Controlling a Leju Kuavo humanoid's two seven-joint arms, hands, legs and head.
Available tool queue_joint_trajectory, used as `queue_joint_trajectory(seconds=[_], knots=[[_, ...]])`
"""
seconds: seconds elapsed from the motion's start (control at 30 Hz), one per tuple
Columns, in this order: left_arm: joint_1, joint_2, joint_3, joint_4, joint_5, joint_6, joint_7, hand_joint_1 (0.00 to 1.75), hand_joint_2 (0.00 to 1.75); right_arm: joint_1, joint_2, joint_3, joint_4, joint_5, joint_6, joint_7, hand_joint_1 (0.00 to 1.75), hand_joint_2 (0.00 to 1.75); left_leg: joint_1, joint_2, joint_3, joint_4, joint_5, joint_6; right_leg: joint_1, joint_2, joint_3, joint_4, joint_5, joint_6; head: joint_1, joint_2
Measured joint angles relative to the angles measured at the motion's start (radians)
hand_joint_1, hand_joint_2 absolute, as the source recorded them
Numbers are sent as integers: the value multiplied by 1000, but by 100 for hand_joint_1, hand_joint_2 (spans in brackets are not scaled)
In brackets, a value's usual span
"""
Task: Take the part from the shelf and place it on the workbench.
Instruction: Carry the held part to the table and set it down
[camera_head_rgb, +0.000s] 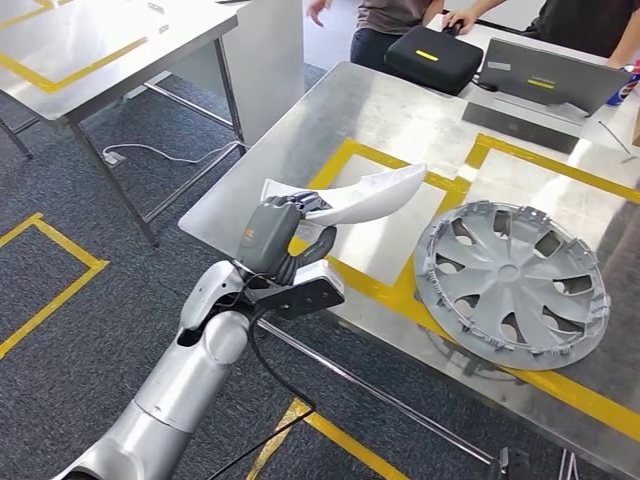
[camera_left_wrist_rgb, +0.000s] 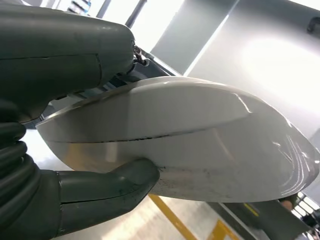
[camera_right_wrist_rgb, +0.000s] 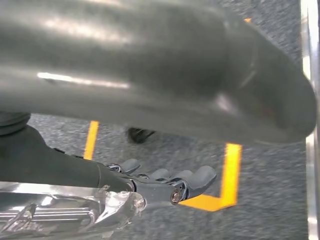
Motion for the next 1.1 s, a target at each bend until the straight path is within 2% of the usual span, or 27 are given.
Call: queue_joint_trajectory(seconds=[0.03,0.07,0.1,0.13,0.17,0.23,0.27,0.3,0.33,0.4,0.43,0.47,0.5,0.53,0.57,0.6,0.63,0.67,0.73,0.8,0.83,0.9,0.93,0.97,1.0,1.07,1.1], knots=[[-3,0,7,9,-1,8,7,175,175,1,0,0,0,-1,-1,3,0,0,0,-2,26,0,-22,-2,-1,0,-11,-55,50,0,0,0],[-8,2,14,22,-4,16,14,175,175,5,1,0,2,-1,-2,6,0,0,-2,-3,51,5,-46,-6,-1,-3,-19,-117,157,-2,0,0],[-13,3,19,36,-9,24,19,175,175,6,1,0,4,-2,-3,11,0,0,-3,-3,66,13,-66,-9,0,-6,-21,-161,257,-9,-2,0],[-18,3,23,50,-17,29,25,175,175,6,2,0,6,-2,-4,14,0,0,-4,-4,75,21,-82,-13,2,-7,-22,-188,340,-16,-4,-1],[-26,2,27,62,-27,34,31,175,175,4,3,0,7,-3,-4,17,0,0,-4,-4,75,31,-92,-17,5,-8,-23,-195,381,-25,-6,-1],[-46,-4,29,81,-51,40,42,175,175,-6,2,0,6,-3,-5,20,0,0,-1,-3,46,73,-79,-27,8,-4,-21,-188,368,-39,-8,-1],[-56,-7,30,93,-64,43,47,175,175,-10,2,0,6,-2,-5,21,0,0,0,-1,15,117,-64,-33,8,-3,-18,-190,362,-46,-9,-1],[-62,-8,29,107,-78,45,53,131,175,-13,1,0,6,-1,-5,22,0,0,1,0,-29,179,-56,-39,7,-3,-11,-195,357,-51,-9,0],[-66,-7,30,123,-90,46,59,87,175,-14,1,0,6,0,-6,23,0,0,3,1,-79,244,-64,-45,6,-1,-4,-199,351,-55,-9,-1],[-69,-4,30,156,-114,44,66,0,175,-16,0,1,6,2,-8,26,0,0,5,2,-170,341,-123,-53,7,1,10,-202,337,-58,-10,0],[-71,-3,30,172,-120,44,65,0,131,-17,0,1,6,2,-10,27,0,0,6,3,-202,358,-146,-54,8,3,16,-202,330,-59,-10,-1],[-72,-2,30,186,-125,43,62,0,87,-17,0,2,6,2,-12,27,0,0,6,3,-219,351,-143,-53,8,5,23,-202,323,-59,-10,-1],[-74,-1,29,196,-127,44,56,0,44,-16,0,3,6,2,-13,28,0,0,4,3,-221,316,-112,-48,9,8,30,-202,318,-59,-10,-1],[-76,-1,29,204,-127,45,48,0,0,-16,1,3,6,2,-15,29,0,0,1,3,-209,256,-58,-40,9,10,37,-202,312,-58,-10,-1],[-78,-1,29,210,-125,46,38,0,0,-16,3,4,6,2,-15,29,0,0,-4,5,-187,184,2,-30,9,12,43,-202,308,-56,-10,-1],[-82,-1,29,214,-122,47,29,0,0,-16,5,4,6,1,-16,30,0,0,-8,5,-163,115,43,-19,10,13,46,-200,304,-53,-10,-1],[-86,-1,29,218,-117,46,21,0,0,-15,6,4,7,0,-16,31,0,0,-12,6,-144,65,68,-12,11,14,47,-199,301,-50,-10,-1],[-88,-2,29,221,-108,43,14,0,0,-14,8,4,7,-1,-16,31,0,0,-14,5,-134,40,74,-9,12,13,46,-198,299,-45,-10,-1],[-90,-4,33,224,-89,37,2,0,0,-13,7,4,7,-3,-16,31,0,0,-10,2,-127,28,73,-8,13,12,44,-197,294,-34,-10,0],[-89,-6,37,225,-73,32,-8,0,0,-11,6,4,8,-4,-16,32,0,0,-3,1,-123,21,78,-1,15,10,34,-167,261,-25,-8,0],[-89,-8,39,225,-68,31,-11,0,0,-10,6,4,8,-4,-15,32,0,0,1,2,-122,17,80,1,15,9,18,-123,229,-22,-5,0],[-89,-9,41,225,-64,29,-14,0,0,-10,5,4,9,-5,-15,32,0,0,2,3,-123,18,82,4,13,6,-30,17,151,-13,0,0],[-88,-9,42,226,-64,28,-15,0,0,-10,4,4,9,-5,-15,32,0,0,2,3,-125,18,84,4,11,4,-48,74,128,-8,0,0],[-87,-9,43,227,-64,28,-15,0,0,-10,3,4,9,-5,-16,32,0,0,4,3,-127,18,86,3,9,3,-50,99,122,-2,1,0],[-87,-9,43,227,-64,28,-15,0,0,-10,2,4,9,-5,-16,33,0,0,6,3,-129,19,89,1,6,2,-32,79,136,4,1,0],[-89,-10,44,227,-63,28,-15,0,0,-14,0,4,9,-5,-16,33,0,0,12,2,-137,26,94,-8,-3,0,55,-59,183,18,1,0],[-91,-12,45,227,-63,28,-15,0,0,-18,1,4,9,-5,-16,33,0,0,14,1,-142,31,97,-14,-5,4,97,-123,202,22,2,0]])
